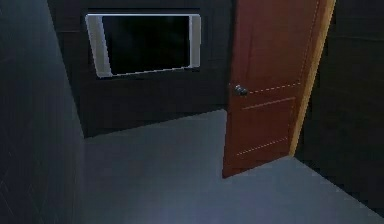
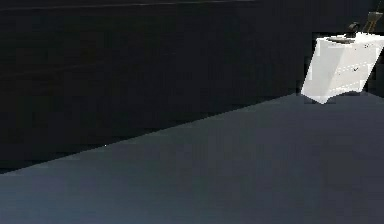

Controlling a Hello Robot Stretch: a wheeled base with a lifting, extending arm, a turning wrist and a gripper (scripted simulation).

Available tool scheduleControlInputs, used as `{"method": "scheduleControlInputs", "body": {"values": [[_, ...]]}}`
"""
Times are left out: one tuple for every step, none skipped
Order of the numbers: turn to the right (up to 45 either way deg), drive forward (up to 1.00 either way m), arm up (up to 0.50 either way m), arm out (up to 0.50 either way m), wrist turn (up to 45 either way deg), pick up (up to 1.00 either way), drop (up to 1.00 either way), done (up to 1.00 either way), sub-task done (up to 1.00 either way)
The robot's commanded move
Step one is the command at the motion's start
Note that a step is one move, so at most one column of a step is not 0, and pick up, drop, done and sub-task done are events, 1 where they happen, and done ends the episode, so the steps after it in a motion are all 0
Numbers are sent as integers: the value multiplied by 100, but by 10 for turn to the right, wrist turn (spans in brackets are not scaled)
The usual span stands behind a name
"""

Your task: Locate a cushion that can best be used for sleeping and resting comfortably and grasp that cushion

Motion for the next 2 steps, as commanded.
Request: {"method": "scheduleControlInputs", "body": {"values": [[-30,0,0,0,0,0,0,0,0],[0,100,0,0,0,0,0,0,0]]}}
